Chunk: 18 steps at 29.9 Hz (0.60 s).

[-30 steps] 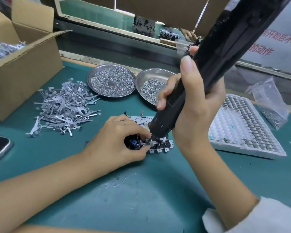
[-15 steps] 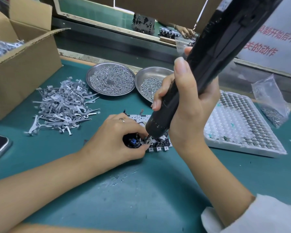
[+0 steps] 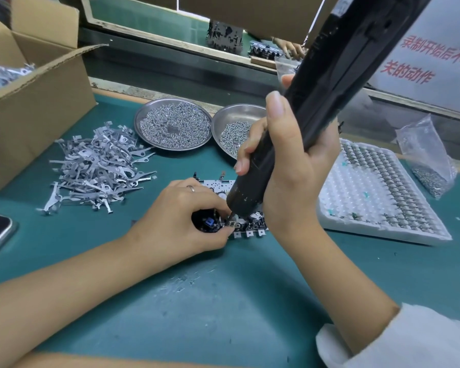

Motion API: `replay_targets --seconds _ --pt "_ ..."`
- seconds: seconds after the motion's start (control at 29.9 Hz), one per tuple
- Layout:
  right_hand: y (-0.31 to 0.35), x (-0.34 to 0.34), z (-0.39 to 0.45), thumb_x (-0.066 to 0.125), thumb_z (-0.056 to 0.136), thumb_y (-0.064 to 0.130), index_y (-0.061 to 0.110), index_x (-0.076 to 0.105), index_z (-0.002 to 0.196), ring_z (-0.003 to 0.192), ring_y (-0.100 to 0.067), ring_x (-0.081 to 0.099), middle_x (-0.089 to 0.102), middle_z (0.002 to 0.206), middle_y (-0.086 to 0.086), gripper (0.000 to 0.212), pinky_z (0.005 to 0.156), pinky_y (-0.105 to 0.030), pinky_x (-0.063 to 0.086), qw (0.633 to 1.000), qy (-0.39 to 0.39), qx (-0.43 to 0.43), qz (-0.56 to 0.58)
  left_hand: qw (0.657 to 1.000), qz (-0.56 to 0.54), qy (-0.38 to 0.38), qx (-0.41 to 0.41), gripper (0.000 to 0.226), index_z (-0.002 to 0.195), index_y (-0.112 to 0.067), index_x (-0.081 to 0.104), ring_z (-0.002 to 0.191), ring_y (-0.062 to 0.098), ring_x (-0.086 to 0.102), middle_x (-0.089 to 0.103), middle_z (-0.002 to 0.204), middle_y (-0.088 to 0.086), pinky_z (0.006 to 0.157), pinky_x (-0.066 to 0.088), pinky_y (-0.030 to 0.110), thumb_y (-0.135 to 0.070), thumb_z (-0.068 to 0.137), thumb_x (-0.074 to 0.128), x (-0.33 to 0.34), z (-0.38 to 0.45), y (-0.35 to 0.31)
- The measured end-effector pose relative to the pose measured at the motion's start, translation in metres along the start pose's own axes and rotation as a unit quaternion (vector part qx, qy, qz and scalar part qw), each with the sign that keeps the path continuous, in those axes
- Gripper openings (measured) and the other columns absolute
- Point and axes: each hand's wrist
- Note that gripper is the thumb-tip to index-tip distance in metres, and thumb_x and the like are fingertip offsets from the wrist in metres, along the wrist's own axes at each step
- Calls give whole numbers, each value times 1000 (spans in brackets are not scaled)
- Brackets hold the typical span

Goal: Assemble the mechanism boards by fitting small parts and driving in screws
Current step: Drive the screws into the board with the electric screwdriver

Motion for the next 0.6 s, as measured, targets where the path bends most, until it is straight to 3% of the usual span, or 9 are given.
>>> replay_targets --seconds 0.07,0.13,0.27,0.47,0.6 --pt "1 -2 1 57 86 10 10 46 89 33 -22 43 44 51 -10 11 40 -23 36 1000 3 -7 10 1000 -4 -3 5 14 77 -23 73 75 9 54 62 72 -21 81 44 32 -27 64 78 0 0 0" --pt "4 -5 3 60 85 12 10 46 86 32 -21 43 46 48 -6 14 40 -22 36 999 -6 -28 25 1000 -12 -3 2 23 79 -30 71 77 7 54 62 73 -23 82 43 32 -20 63 85 0 0 -1" --pt "5 -11 9 58 83 21 12 47 88 32 -19 44 46 46 -2 15 40 -24 36 998 -28 -52 18 1000 -11 5 -13 23 84 -25 76 79 7 54 68 77 -17 84 42 30 -17 65 86 -1 -1 0" --pt "-5 -12 10 58 86 16 11 46 87 32 -22 41 45 47 -4 13 39 -23 36 999 -24 23 -25 1000 5 3 -8 23 84 -22 76 80 14 59 70 76 -10 84 44 35 -16 64 86 -1 -1 -2" --pt "-3 -13 10 59 86 16 13 47 88 34 -20 42 45 48 -3 13 39 -24 37 999 -23 29 -21 1000 7 -5 -11 20 84 -21 76 80 12 58 70 75 -8 85 46 36 -27 64 76 1 -2 -3"
Point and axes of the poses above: each hand's wrist, its own z-axis towards the middle knuckle, its own x-axis out of the palm, y = z × x
